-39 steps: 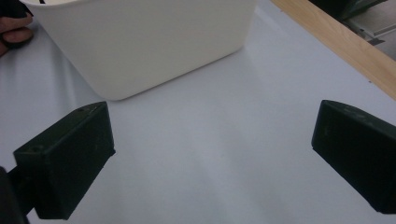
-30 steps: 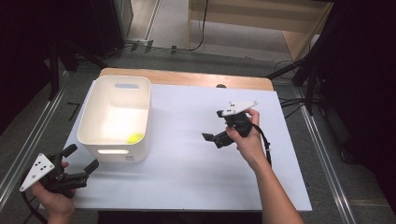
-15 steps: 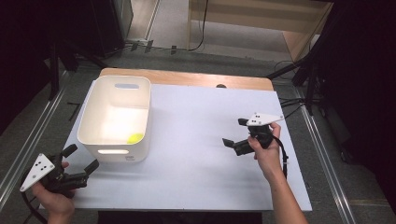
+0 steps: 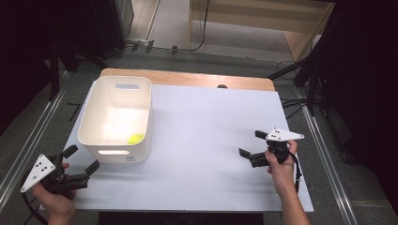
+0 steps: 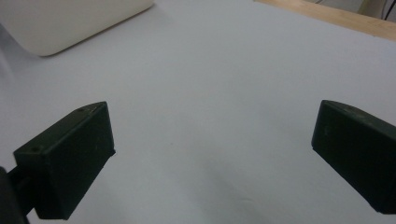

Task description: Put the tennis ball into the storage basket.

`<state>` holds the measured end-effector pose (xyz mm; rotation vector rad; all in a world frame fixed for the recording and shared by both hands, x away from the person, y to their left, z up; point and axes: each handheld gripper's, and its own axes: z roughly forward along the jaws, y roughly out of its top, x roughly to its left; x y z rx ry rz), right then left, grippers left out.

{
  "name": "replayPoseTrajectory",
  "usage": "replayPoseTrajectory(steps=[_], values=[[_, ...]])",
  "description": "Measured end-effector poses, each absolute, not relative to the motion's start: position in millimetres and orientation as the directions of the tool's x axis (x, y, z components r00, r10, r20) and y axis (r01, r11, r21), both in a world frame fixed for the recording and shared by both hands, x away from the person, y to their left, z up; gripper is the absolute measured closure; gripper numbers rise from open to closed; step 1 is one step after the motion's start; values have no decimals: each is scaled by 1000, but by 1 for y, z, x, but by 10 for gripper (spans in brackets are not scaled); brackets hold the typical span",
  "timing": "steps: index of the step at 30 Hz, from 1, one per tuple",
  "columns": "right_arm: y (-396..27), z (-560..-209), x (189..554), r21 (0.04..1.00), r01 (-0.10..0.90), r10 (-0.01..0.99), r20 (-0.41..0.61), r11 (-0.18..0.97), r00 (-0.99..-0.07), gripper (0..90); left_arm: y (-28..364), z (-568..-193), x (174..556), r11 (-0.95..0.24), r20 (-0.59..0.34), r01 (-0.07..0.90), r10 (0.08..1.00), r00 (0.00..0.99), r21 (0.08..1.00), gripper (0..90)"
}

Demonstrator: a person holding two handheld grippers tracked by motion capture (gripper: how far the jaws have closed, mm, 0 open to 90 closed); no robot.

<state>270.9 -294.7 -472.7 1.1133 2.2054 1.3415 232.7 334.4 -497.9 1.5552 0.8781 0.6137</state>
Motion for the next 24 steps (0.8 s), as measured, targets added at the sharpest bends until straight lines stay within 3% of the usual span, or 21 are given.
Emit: replayPoseTrajectory(steps=[24], values=[[-365,-511,217,878,471,866,167,87,-472,0,334,-498,233,-43,-79,194,811,579,980,0]])
